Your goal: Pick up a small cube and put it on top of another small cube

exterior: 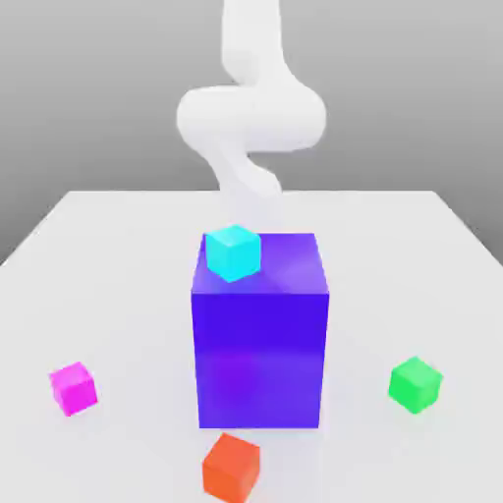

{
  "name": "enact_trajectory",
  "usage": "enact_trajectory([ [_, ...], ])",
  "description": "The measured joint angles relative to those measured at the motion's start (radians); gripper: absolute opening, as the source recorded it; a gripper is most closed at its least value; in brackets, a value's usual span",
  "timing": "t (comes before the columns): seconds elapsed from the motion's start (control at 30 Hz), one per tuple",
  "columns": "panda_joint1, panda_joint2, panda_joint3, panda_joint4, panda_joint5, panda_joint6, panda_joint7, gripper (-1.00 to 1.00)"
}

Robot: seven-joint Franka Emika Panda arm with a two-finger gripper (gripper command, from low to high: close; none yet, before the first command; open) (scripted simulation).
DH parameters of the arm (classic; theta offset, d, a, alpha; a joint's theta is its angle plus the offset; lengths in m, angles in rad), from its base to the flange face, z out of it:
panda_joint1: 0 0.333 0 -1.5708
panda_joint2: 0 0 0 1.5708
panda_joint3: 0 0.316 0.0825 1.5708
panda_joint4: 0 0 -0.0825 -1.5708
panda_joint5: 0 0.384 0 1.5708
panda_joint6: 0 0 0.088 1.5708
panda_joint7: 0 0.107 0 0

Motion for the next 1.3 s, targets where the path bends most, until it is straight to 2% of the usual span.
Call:
enact_trajectory([
  [0.7,-0.431,0.474,0.086,-0.190,-0.029,0.258,0.920,0.00],
  [1.07,-0.589,0.722,0.050,-0.289,-0.056,0.391,1.406,0.00],
  [1.3,-0.631,0.884,0.007,-0.344,-0.015,0.486,1.653,0.00],
])
